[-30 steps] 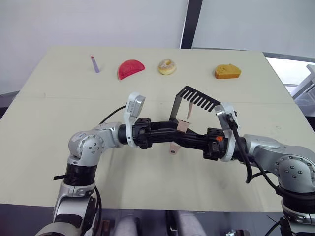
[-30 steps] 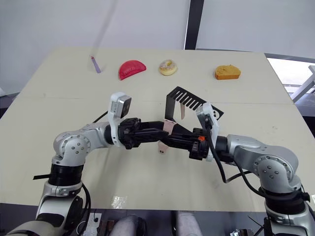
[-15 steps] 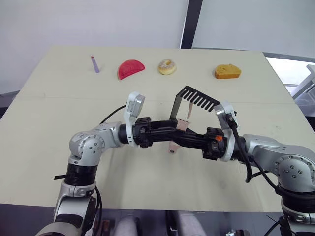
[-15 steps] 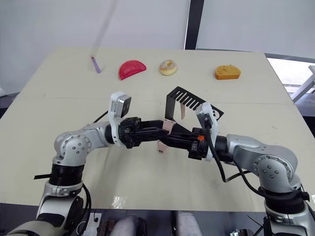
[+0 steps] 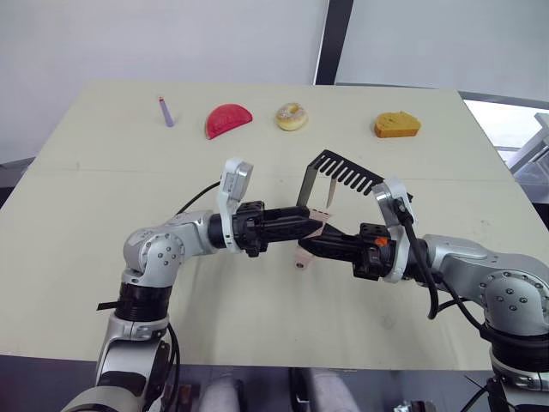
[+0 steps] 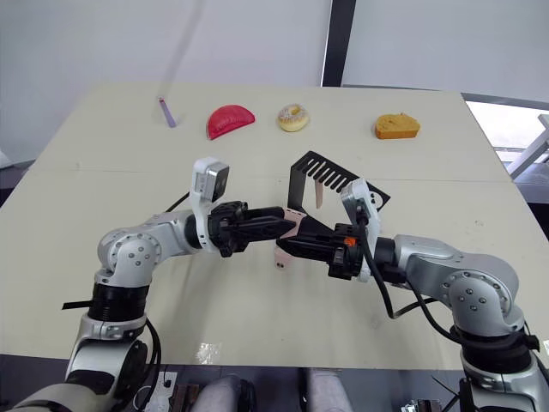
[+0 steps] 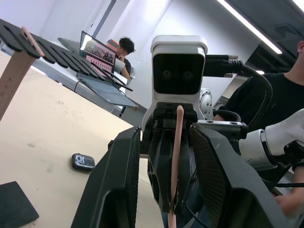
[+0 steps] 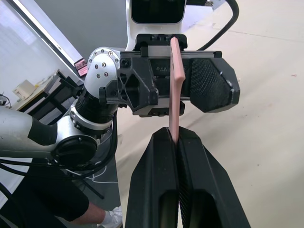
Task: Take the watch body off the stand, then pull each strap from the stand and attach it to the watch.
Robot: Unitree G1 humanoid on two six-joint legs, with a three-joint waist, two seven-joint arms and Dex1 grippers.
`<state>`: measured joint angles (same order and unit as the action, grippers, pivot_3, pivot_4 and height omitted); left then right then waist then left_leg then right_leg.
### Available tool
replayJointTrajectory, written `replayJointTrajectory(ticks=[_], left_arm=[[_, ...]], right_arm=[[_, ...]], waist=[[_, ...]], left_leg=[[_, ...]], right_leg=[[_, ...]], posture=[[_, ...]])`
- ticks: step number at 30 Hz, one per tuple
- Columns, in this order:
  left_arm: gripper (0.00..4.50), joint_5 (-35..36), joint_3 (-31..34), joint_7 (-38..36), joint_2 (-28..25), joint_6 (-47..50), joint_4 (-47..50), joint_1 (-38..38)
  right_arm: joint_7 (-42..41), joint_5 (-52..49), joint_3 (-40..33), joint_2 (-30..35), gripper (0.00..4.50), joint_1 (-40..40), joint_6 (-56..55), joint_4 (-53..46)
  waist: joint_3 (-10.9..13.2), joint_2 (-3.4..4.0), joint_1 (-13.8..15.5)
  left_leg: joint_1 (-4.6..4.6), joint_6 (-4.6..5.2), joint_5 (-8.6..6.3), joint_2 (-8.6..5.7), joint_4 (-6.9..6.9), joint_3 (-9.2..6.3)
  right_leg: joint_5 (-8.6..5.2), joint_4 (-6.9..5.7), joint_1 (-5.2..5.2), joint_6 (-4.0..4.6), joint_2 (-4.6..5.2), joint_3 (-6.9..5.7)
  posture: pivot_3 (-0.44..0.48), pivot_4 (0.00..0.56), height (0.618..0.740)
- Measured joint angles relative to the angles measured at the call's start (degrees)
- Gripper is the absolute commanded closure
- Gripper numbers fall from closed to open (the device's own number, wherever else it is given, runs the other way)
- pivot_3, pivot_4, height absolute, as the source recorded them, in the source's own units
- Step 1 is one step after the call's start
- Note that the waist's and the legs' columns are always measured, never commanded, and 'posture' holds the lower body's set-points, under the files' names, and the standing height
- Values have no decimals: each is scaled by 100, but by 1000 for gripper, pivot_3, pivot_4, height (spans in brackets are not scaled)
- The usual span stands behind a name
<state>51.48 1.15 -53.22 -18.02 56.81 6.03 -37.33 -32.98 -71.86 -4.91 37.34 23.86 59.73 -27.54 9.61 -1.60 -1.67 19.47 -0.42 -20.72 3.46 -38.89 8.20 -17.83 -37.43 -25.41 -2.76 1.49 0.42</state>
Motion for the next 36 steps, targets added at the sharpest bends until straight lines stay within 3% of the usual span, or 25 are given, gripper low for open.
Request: replayJointTrajectory(ticks=[29, 32, 34, 36], left_arm=[[2690, -24, -64, 60, -3, -14, 0, 128], [3512, -21, -55, 66, 6, -26, 0, 131], [4476, -8, -50, 67, 27, -47, 3, 148], [4476, 21, -32, 75, 65, -50, 11, 176]], right_arm=[[159, -173, -4, 0, 4500, 34, 35, 66], [161, -173, -4, 0, 4500, 35, 35, 68], [172, -173, -4, 0, 4500, 34, 35, 71], [200, -171, -4, 0, 4500, 33, 36, 94]], waist=[[0, 0, -1], [0, 0, -1], [0, 0, -3], [0, 0, -2]], left_leg=[[1, 0, 0, 1, 1, -1], [2, 0, 0, 1, 1, -1], [1, 0, 0, 1, 1, -1], [2, 0, 0, 1, 1, -1]], right_leg=[[0, 1, -1, 0, 0, 0], [0, 2, -1, 0, 0, 0], [0, 2, -1, 0, 0, 0], [0, 2, -1, 0, 1, 0]], posture=[[0, 150, 737], [0, 150, 737], [0, 150, 737], [0, 150, 737]])
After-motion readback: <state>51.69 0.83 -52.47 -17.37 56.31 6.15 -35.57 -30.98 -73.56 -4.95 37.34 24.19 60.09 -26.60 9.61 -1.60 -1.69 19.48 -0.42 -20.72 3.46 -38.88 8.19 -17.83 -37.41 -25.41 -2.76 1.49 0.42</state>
